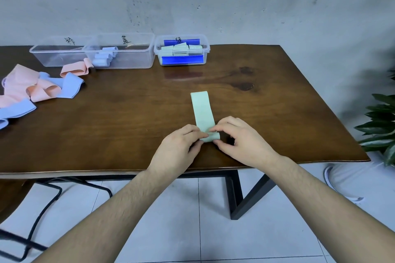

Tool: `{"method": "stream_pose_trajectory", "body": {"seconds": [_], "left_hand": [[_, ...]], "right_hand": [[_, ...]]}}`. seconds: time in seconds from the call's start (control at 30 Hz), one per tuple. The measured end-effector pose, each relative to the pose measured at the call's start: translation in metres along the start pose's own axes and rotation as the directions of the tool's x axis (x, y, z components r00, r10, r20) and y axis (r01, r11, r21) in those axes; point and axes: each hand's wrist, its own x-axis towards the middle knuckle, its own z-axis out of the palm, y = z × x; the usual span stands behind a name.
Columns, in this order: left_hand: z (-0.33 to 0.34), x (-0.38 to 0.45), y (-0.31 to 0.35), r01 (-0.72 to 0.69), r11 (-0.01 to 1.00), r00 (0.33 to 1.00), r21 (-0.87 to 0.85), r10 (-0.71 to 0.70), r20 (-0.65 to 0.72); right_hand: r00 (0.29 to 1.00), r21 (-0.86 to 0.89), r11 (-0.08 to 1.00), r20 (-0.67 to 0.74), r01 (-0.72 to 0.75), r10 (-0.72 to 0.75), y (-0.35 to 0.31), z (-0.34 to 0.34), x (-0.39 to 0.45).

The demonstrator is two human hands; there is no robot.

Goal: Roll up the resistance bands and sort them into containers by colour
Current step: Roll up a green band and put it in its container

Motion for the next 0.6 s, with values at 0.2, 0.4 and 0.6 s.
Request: {"method": "stream_pose_trajectory", "body": {"seconds": [0.2,0.4,0.6], "left_hand": [[-0.002,0.002,-0.001,0.043,0.999,0.999,-0.02,-0.042,0.035],[-0.006,0.008,-0.002,0.057,0.998,0.995,0.0,-0.057,0.084],[-0.005,0.014,0.001,0.063,0.997,0.989,0.035,-0.067,0.131]], "right_hand": [[1.0,-0.01,1.0,0.023,0.009,-0.009,0.0,0.001,0.003],[1.0,-0.067,0.998,0.006,0.017,-0.016,0.003,0.002,0.006],[1.0,-0.083,0.997,0.025,0.007,-0.005,-0.001,0.002,0.012]]}}
